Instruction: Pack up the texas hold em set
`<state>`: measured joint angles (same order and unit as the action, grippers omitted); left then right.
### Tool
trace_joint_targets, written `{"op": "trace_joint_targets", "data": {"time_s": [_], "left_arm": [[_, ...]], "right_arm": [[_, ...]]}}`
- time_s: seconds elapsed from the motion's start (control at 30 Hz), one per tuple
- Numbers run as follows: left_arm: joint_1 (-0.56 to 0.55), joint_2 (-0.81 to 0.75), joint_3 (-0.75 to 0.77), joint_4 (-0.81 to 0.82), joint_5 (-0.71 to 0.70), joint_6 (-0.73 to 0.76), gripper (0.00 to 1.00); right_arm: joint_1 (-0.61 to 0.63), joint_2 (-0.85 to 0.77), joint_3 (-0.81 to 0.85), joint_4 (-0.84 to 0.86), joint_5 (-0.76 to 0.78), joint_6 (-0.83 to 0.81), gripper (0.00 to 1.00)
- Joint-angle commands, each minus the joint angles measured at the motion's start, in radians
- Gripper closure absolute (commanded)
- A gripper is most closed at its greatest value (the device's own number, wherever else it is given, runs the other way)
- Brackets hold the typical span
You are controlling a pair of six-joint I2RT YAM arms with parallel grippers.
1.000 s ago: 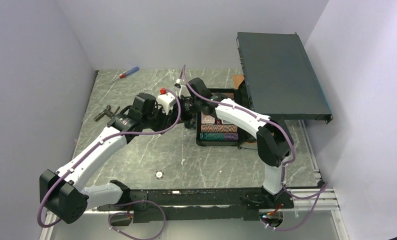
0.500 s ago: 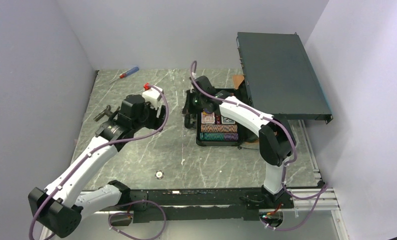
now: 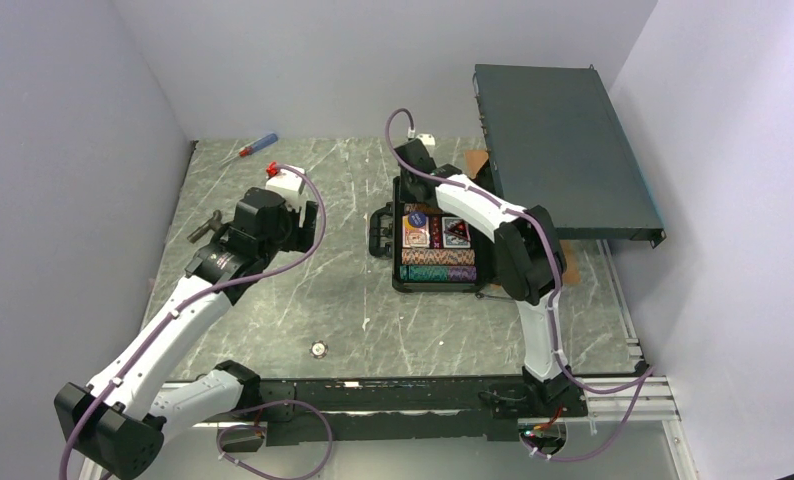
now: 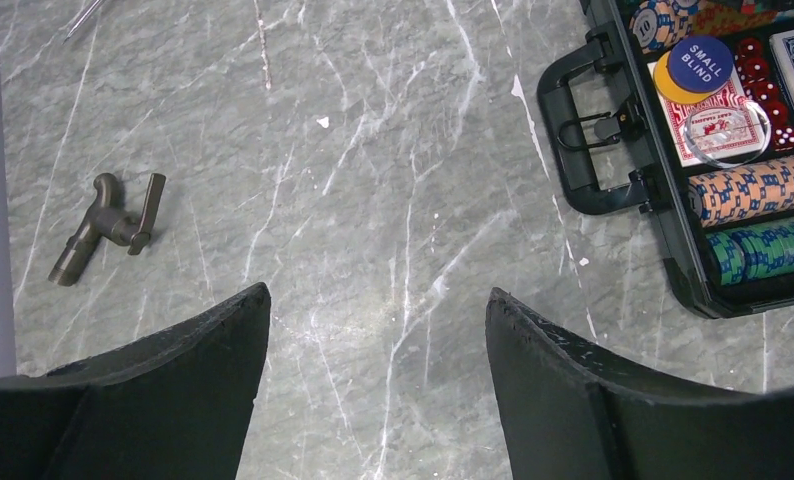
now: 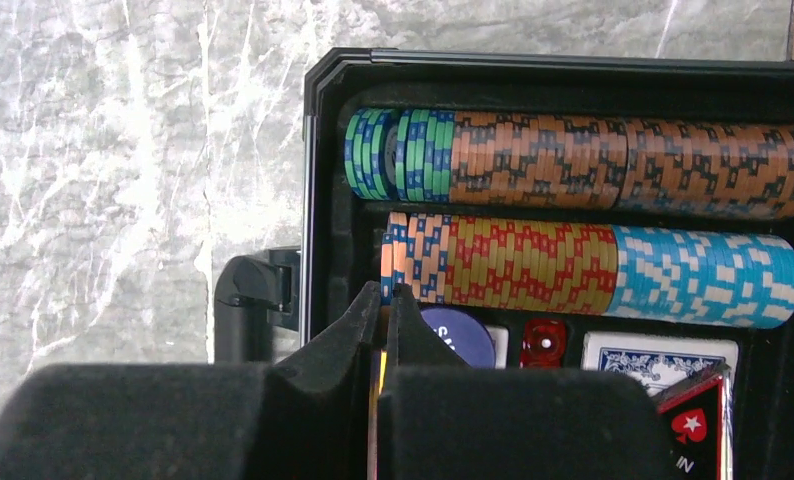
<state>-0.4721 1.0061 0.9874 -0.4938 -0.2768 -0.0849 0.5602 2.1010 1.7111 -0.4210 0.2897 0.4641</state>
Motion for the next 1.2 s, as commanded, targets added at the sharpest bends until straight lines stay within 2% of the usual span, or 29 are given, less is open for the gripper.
{"op": "trace_joint_targets", "data": {"time_s": [0.0,0.3,0.47,0.53,0.6,0.67,0.83,0.9,1.0,1.17], "left_arm": [[0.001,0.004,0.009,0.017,-0.026,-0.010,0.19],[0.001,0.022,0.014,0.013,-0.011,-0.010,0.19],[0.001,0.025,0.011,0.015,-0.011,-0.008,0.19],[0.001,0.029,0.011,0.016,-0.009,-0.007,0.19],[0.002,0.034,0.013,0.015,-0.009,-0.007,0.19],[0.002,0.040,0.013,0.013,-0.005,-0.007,0.19],[0.000,0.055,0.016,-0.002,0.009,-0.028,0.19],[-0.001,0.078,0.032,-0.043,0.024,-0.069,0.20],[-0.002,0.134,0.078,-0.225,0.081,-0.220,0.22],[-0.031,0.093,-0.073,-0.300,0.238,-0.438,0.25]], "right_arm": [[0.007,0.012,0.068,0.002,0.043,-0.033,1.00],[0.007,0.062,0.096,0.005,0.036,-0.008,1.00],[0.008,0.085,0.126,-0.009,0.019,-0.012,0.95],[0.009,0.084,0.127,-0.012,0.016,-0.010,0.88],[0.009,0.080,0.132,-0.020,0.014,-0.014,0.75],[0.009,0.070,0.137,-0.033,0.012,-0.018,0.66],[0.010,-0.032,0.085,-0.032,0.004,-0.034,0.56],[0.010,-0.097,0.037,-0.027,-0.006,-0.042,0.55],[0.010,-0.216,-0.081,0.003,-0.041,-0.056,0.52],[0.010,-0.406,-0.298,0.078,-0.123,-0.065,0.44]]}}
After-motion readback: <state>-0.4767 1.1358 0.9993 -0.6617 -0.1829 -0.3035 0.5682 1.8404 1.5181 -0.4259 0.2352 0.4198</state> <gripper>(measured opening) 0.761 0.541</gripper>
